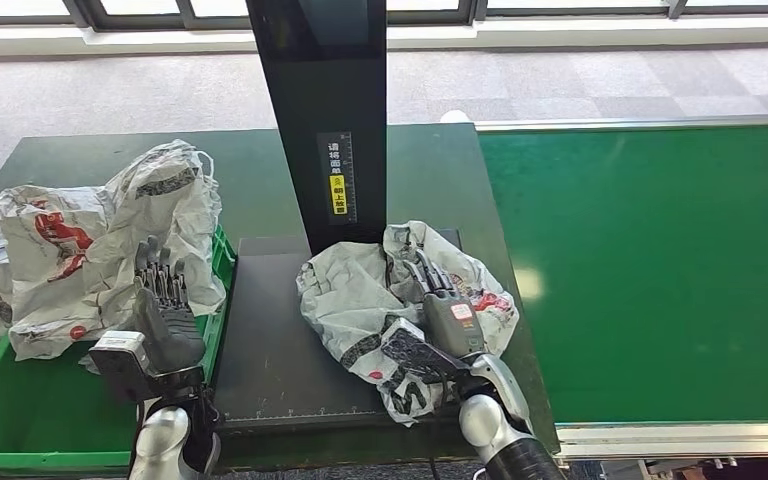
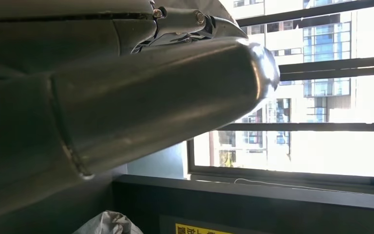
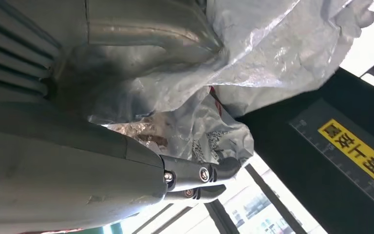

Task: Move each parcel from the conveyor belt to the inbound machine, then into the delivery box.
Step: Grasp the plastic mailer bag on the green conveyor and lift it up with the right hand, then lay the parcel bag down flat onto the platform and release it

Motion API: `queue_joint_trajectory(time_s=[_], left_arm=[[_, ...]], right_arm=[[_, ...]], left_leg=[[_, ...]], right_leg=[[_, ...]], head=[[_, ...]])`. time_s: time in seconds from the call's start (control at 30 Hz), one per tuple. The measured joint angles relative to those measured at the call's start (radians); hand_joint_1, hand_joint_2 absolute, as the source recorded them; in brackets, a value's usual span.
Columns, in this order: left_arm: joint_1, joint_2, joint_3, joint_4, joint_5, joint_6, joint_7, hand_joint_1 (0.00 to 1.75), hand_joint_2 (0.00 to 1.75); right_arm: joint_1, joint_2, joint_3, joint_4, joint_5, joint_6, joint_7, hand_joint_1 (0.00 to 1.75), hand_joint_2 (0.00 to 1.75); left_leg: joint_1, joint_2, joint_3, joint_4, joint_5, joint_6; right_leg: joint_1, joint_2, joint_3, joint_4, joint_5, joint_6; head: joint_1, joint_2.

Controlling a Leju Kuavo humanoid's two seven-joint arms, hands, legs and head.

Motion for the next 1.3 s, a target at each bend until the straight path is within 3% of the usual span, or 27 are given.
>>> queue_joint_trajectory(time_s=[0.43,0.67,0.8,0.9,1.07,1.3], left_arm=[[0.002,0.005,0.0,-0.002,-0.013,0.001,-0.016,0.0,0.0],[-0.011,0.01,-0.059,-0.01,-0.257,0.107,0.001,0.0,0.0],[-0.054,0.024,-0.153,0.012,-0.551,0.1,0.122,0.0,1.75],[-0.107,0.043,-0.245,0.071,-0.799,0.088,0.203,0.0,1.75],[-0.194,0.062,-0.341,0.199,-1.003,0.107,0.275,0.0,1.75],[-0.284,0.075,-0.391,0.35,-1.067,0.122,0.293,0.0,1.75]], right_arm=[[0.041,0.002,-0.013,-0.176,-0.084,0.089,-0.078,0.0,0.0],[0.131,0.002,-0.014,-0.332,-0.175,0.034,-0.152,0.0,0.0],[0.175,0.002,-0.024,-0.428,-0.243,0.027,-0.185,0.0,0.0],[0.189,0.002,-0.035,-0.482,-0.264,0.043,-0.203,0.0,0.0],[0.195,0.002,-0.043,-0.526,-0.275,0.059,-0.221,0.0,0.0],[0.197,0.002,-0.056,-0.547,-0.28,0.068,-0.23,0.0,0.0]], left_leg=[[0.0,0.0,0.0,0.0,0.0,0.0],[0.0,-0.001,0.0,0.0,0.0,0.0],[-0.001,-0.001,0.0,0.001,0.0,0.001],[-0.001,-0.001,0.0,0.001,0.0,0.001],[-0.001,0.001,0.0,0.001,0.0,0.001],[-0.001,0.001,0.0,0.001,0.001,0.001]], right_leg=[[0.0,0.0,0.0,0.0,0.0,0.0],[0.0,0.0,0.0,0.0,0.0,0.0],[-0.001,-0.001,0.0,-0.001,0.0,0.0],[-0.001,0.0,0.0,-0.001,0.001,0.001],[-0.001,0.002,0.0,-0.001,0.001,0.001],[-0.001,0.002,0.0,0.0,0.001,0.0]], head=[[0.0,0.0],[0.0,0.0],[0.0,0.0],[0.0,0.0],[0.0,0.0],[0.0,0.0]])
